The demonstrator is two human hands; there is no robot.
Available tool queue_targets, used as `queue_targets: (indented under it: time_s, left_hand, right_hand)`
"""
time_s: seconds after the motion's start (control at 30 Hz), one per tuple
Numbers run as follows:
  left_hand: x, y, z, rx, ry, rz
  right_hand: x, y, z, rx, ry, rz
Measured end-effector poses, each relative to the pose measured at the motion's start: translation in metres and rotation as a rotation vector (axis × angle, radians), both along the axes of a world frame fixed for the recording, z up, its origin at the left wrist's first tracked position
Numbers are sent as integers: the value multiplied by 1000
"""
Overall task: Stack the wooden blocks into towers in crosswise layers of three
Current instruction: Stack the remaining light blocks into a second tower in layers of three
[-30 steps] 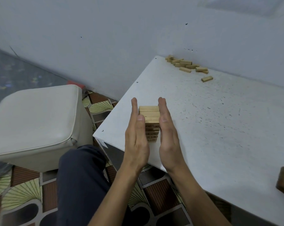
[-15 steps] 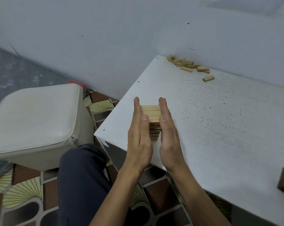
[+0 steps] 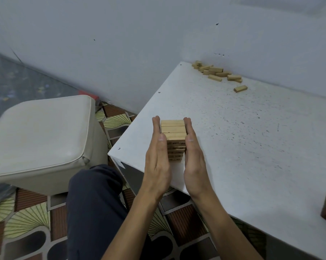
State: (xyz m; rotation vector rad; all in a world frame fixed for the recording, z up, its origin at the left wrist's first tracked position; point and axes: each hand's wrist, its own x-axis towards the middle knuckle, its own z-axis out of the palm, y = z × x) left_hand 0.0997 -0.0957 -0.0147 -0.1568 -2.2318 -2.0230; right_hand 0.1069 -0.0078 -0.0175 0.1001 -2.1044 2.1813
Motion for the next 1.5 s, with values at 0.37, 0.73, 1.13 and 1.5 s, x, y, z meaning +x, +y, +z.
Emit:
queue_targets:
  time_s: [0.37, 0.73, 1.13, 1.5]
  left_hand:
    - [0, 1, -9, 40, -58, -16]
    - [-2, 1, -15, 181, -126, -66]
    - [-20, -20, -9, 151, -96, -29]
    - [-151, -12, 26, -183, 131, -234]
  right_hand:
    - [-1, -6, -11, -52, -49, -20]
    - [0, -7, -13, -52, -81, -6]
    - [-7, 13, -6, -45, -129, -89]
    - [-91, 92, 37, 209, -32, -460]
